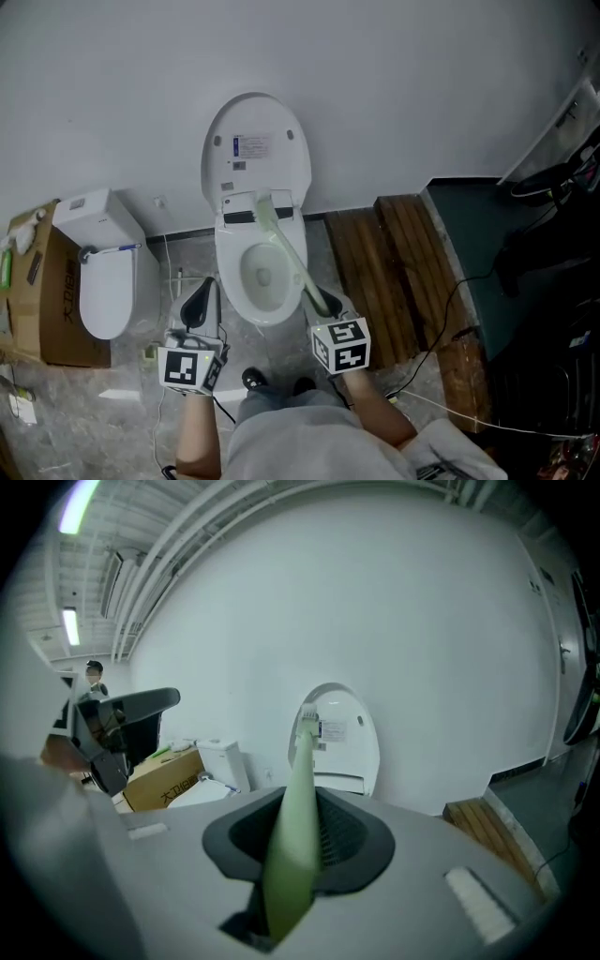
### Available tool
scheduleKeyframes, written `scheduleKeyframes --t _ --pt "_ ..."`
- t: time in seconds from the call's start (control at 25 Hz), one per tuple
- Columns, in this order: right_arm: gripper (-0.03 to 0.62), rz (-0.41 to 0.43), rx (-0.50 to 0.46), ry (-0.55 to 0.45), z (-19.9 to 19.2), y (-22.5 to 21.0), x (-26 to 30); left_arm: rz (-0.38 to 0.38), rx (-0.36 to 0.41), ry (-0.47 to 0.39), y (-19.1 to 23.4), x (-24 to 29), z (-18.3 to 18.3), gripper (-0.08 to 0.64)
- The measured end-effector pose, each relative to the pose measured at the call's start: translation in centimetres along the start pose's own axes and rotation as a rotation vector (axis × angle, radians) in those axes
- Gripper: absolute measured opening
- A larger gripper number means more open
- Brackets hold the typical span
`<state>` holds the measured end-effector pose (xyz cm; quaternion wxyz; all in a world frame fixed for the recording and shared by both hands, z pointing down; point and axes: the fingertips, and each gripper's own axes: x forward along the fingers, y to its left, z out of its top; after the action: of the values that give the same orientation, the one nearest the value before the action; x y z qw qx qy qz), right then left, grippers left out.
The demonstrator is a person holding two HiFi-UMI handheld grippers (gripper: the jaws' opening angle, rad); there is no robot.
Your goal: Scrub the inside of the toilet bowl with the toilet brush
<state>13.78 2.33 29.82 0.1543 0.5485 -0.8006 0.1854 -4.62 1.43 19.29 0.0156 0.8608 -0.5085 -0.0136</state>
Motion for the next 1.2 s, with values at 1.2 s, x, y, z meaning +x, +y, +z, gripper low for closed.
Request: scheduleKeyframes --t 1.2 --pt "0.078 -0.035 -0.152 -0.369 9.7 -1.2 -11.5 0.111 0.081 -0.112 -5.9 -4.8 5.6 0.000"
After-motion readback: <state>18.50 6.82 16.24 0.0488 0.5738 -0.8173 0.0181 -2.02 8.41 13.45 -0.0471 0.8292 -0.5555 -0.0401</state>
